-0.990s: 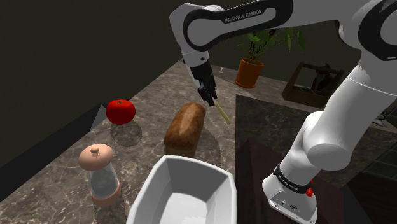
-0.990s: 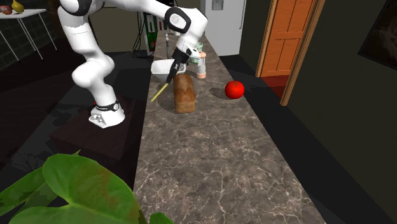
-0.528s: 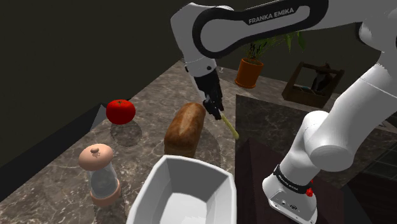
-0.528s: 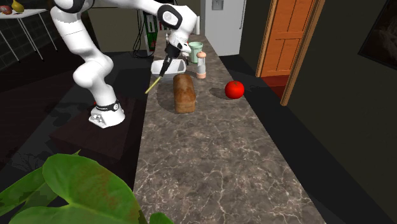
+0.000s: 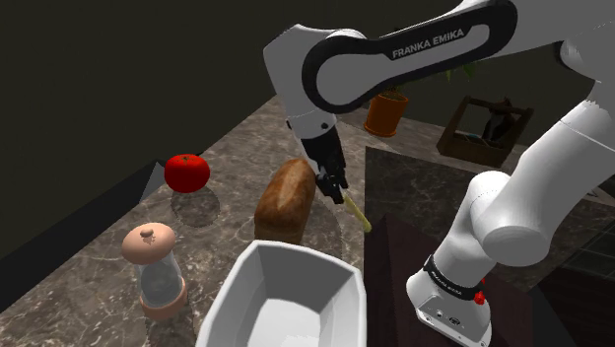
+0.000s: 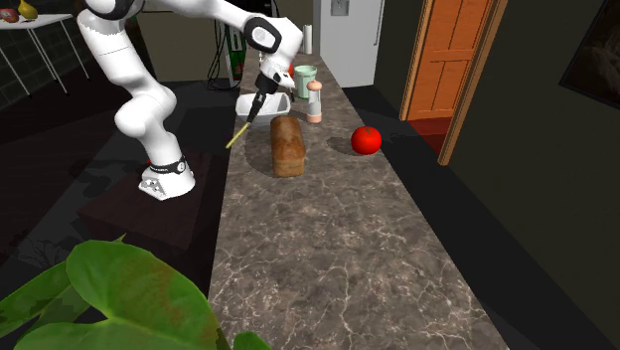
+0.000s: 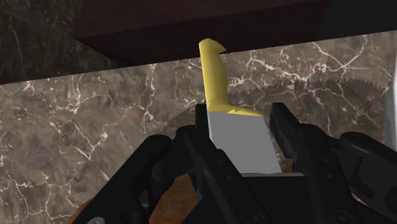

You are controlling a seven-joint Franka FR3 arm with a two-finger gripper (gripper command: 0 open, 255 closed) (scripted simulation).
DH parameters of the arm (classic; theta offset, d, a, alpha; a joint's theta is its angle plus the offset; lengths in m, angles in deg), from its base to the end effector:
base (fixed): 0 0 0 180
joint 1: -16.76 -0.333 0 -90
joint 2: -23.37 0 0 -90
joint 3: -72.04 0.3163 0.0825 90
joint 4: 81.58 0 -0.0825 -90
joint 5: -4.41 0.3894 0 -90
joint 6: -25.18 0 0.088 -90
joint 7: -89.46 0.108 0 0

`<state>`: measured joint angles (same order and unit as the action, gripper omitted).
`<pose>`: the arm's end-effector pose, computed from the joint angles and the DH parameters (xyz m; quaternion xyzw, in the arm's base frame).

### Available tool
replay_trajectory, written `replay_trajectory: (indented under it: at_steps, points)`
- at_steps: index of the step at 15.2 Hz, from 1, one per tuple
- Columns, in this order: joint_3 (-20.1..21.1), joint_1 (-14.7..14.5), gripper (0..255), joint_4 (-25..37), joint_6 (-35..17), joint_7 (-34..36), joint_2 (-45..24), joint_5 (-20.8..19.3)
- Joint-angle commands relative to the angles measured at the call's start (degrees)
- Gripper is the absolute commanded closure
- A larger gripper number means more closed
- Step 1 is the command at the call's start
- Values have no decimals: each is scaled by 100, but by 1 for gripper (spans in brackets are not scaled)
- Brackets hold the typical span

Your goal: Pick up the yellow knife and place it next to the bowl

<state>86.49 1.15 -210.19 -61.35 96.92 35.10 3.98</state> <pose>0.3655 0.2130 0.4166 0.9468 0.1806 -0.2419 0.1112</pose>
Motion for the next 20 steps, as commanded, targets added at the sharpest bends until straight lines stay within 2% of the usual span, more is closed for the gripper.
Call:
replay_trajectory:
  at_steps: [1, 20]
  points:
    - [11, -4, 255, -96, -155, 23, -58, -1]
    - [64, -6, 255, -858, -1668, 230, -839, -130]
